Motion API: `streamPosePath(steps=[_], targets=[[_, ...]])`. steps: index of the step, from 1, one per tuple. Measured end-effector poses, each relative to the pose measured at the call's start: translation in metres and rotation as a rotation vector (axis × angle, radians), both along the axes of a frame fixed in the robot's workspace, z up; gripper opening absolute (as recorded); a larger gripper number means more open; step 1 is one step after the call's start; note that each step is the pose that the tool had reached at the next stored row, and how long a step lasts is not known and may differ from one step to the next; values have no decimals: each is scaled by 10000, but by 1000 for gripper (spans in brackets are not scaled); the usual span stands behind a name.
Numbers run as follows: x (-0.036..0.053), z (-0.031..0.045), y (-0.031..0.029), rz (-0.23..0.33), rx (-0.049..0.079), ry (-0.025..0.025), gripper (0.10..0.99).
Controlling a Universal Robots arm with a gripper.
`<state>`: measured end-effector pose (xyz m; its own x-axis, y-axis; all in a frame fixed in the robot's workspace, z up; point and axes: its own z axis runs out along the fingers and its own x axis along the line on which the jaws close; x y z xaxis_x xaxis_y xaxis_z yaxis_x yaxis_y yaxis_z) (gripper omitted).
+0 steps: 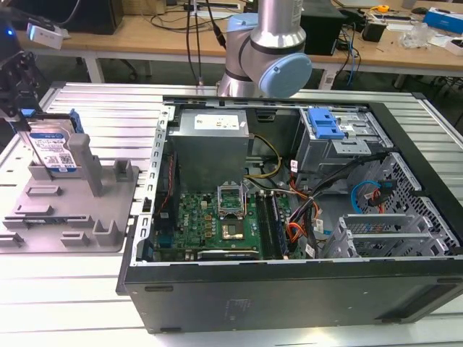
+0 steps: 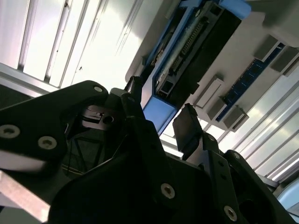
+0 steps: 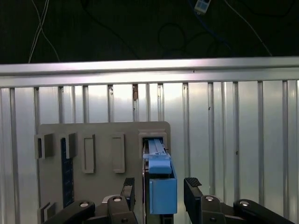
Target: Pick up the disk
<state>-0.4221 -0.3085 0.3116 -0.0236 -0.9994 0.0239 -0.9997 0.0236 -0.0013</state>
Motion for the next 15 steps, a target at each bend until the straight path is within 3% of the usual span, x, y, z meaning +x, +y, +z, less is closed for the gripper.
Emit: streamPosePath(steps=[9,15], targets=[[0,-96,0,2,0,2,541],[0,-103,0,0,-1,6,541]])
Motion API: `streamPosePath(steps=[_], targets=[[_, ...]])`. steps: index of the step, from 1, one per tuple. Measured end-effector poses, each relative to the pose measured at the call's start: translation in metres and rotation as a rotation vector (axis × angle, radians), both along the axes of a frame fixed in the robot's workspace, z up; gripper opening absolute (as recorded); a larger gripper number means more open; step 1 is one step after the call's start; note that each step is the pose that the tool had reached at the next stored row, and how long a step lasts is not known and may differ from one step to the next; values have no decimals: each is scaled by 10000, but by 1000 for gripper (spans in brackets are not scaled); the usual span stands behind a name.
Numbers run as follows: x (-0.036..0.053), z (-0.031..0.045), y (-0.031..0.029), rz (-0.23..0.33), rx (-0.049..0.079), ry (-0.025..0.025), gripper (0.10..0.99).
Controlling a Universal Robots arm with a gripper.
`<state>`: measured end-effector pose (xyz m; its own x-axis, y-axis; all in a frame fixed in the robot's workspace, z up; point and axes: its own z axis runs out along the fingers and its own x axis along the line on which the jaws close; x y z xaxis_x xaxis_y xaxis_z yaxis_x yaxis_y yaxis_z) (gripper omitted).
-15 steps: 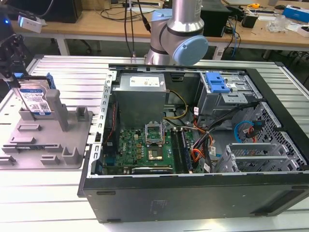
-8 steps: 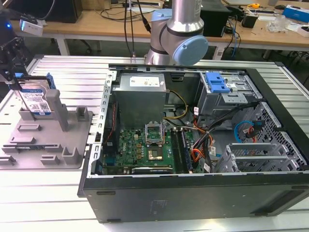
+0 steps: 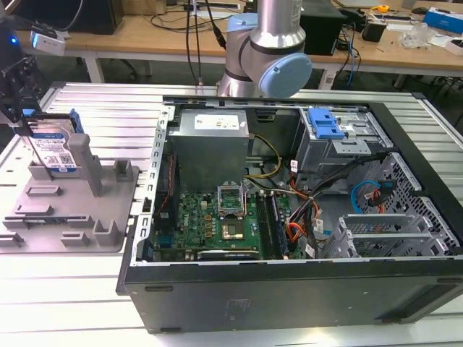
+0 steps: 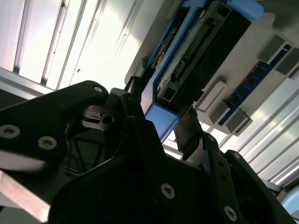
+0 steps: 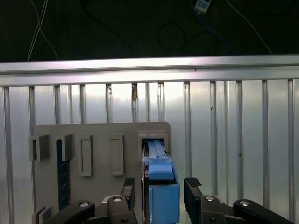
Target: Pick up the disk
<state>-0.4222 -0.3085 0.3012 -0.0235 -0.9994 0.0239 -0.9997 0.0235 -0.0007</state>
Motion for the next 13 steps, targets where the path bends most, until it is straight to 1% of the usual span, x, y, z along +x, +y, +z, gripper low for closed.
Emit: streamPosePath(steps=[11,12,13], targets=[[2,-5,0,-2,1,0,529],[2,-5,0,-2,0,1,459],[2,-6,0,-3,0,0,459]])
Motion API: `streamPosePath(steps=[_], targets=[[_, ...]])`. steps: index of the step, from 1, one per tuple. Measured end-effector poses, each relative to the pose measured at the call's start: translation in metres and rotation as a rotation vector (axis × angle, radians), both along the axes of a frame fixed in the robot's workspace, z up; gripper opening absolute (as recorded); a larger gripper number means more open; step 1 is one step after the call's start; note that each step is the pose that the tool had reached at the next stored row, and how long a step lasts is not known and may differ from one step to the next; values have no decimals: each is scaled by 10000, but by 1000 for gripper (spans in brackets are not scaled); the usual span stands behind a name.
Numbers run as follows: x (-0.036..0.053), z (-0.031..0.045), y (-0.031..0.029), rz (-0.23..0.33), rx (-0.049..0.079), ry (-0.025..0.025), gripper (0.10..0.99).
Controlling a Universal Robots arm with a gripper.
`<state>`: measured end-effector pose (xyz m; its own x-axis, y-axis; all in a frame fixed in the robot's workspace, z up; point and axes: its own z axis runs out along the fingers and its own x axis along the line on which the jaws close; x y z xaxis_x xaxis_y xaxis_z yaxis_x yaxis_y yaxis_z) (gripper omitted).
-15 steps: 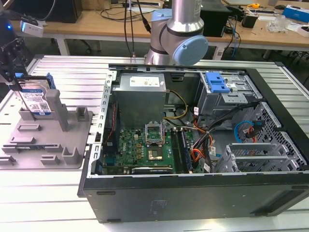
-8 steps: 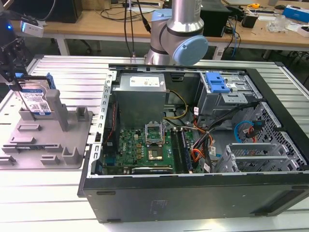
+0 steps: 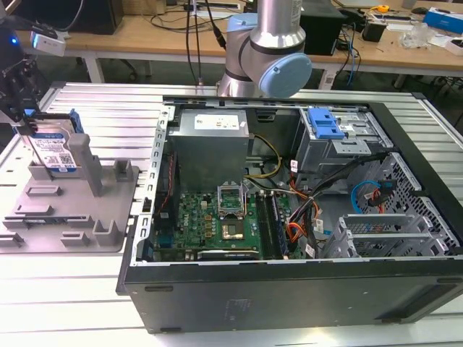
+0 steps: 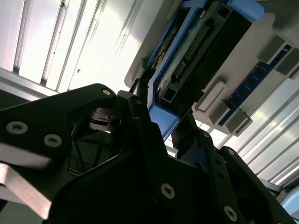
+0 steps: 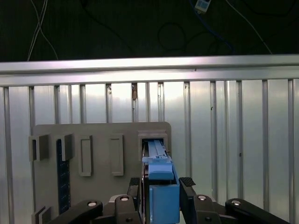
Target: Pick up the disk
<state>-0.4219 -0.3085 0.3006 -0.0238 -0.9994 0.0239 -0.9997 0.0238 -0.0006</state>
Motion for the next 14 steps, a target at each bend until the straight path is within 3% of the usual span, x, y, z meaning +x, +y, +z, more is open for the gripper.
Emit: streamPosePath(steps=[14], targets=[[0,-9,-18,-1,0,2,459]])
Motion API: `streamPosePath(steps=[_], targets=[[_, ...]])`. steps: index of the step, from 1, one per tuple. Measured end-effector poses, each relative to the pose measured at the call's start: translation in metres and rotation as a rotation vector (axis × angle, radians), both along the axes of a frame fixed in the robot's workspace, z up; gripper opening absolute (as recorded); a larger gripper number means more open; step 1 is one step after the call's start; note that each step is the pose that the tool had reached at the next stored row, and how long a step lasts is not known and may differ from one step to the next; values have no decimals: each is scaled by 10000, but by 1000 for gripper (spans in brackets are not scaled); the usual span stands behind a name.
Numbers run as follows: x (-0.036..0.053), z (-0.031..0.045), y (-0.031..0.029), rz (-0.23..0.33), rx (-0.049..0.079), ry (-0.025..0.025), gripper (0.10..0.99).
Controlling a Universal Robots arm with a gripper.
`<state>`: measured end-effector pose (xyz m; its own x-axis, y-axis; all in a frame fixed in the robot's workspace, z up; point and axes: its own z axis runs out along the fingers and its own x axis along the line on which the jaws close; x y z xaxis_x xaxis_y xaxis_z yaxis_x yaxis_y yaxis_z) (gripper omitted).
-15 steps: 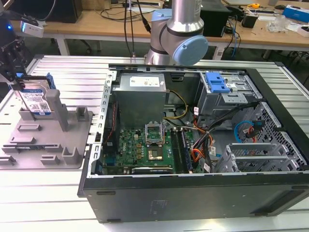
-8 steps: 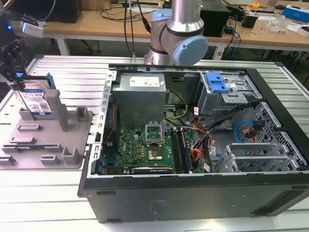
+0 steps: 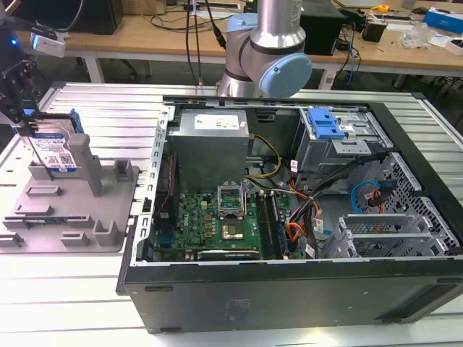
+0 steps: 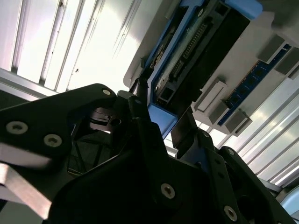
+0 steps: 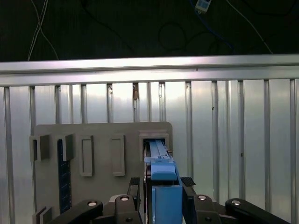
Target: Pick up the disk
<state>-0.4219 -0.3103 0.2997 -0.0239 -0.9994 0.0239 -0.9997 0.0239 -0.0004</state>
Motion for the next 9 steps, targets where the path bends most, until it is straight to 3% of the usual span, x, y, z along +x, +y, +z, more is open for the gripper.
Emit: streamPosePath(steps=[5,7,9], targets=[[0,-2,-1,1,1,0,459],[0,-2,-1,1,0,0,376],[0,-3,-1,2,0,0,365]])
